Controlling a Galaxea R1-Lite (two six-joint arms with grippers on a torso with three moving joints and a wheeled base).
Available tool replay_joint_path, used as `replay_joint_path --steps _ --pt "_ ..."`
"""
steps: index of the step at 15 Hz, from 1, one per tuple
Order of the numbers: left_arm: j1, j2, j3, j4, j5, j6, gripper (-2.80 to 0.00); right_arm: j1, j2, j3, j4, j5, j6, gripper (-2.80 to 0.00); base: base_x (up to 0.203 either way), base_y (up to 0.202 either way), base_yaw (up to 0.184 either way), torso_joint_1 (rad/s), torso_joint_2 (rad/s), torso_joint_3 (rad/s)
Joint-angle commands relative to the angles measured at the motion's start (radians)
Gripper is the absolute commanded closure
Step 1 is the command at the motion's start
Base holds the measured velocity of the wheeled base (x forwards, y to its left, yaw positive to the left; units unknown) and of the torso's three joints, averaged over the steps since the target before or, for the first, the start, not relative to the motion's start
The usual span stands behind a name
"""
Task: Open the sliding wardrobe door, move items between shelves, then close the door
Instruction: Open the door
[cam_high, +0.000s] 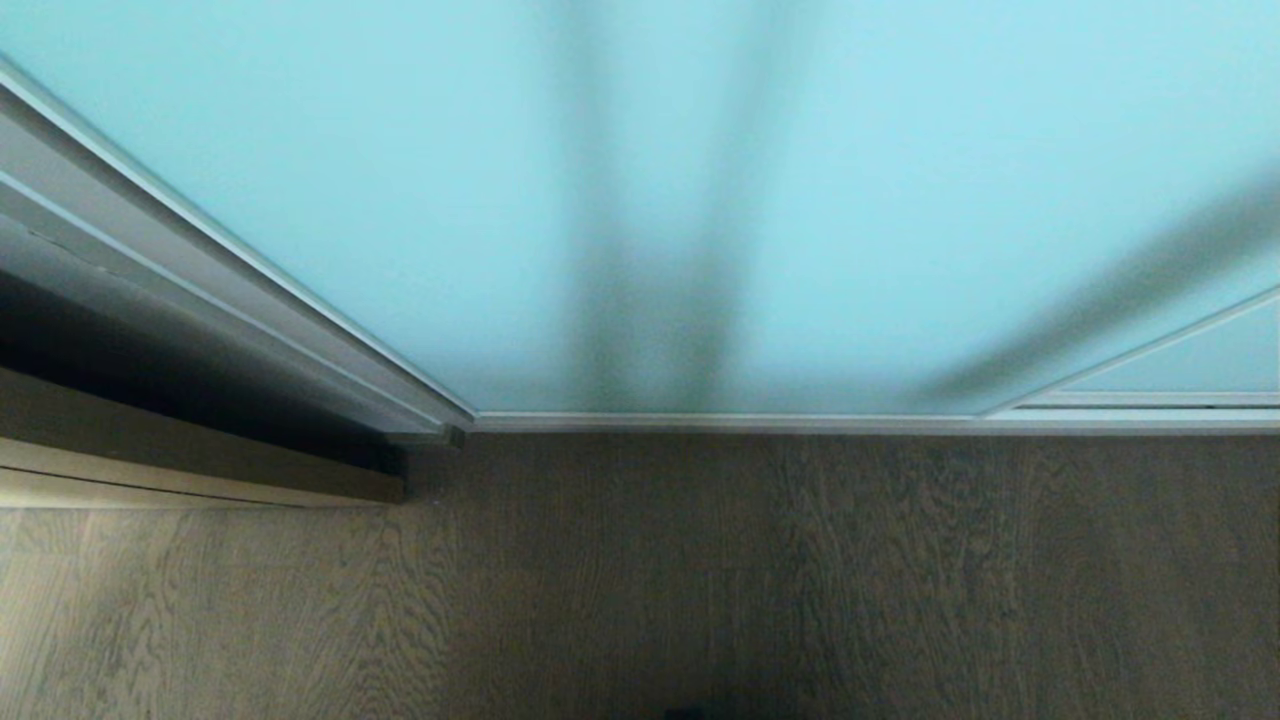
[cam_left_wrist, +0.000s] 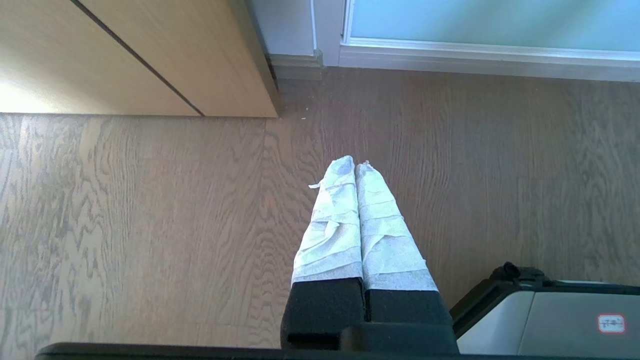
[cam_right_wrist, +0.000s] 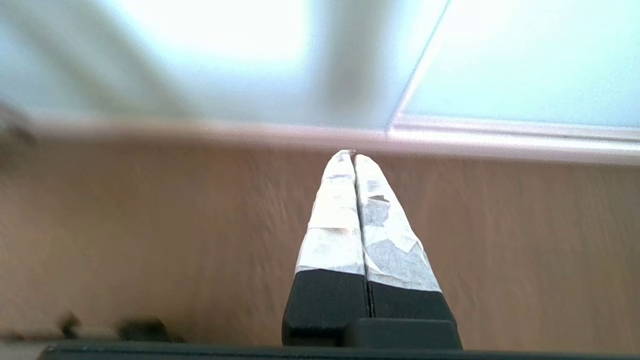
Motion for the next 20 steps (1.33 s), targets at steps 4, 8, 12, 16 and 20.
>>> replay_joint_path --steps 4,8,12,16,20 --pt "0.000 0.000 0.002 0.000 0.000 0.000 0.00 0.008 0.340 -0.346 0.003 -0.031 0.175 0.00 0.000 0.000 0.000 0.000 0.00 0.000" --pt "0.000 0.000 0.002 0.000 0.000 0.000 0.00 0.003 0.472 -0.467 0.002 -0.103 0.241 0.00 0.000 0.000 0.000 0.000 0.00 0.000" --pt "0.000 0.000 0.002 0.000 0.000 0.000 0.00 -0.002 0.493 -0.470 -0.043 -0.117 0.125 0.00 0.000 0.000 0.000 0.000 0.00 0.000" --pt "0.000 0.000 0.002 0.000 0.000 0.000 0.00 -0.016 0.582 -0.443 -0.262 -0.157 0.010 0.00 0.000 0.000 0.000 0.000 0.00 0.000" --pt "0.000 0.000 0.002 0.000 0.000 0.000 0.00 -0.070 0.627 -0.406 -0.342 -0.162 -0.078 0.00 0.000 0.000 0.000 0.000 0.00 0.000"
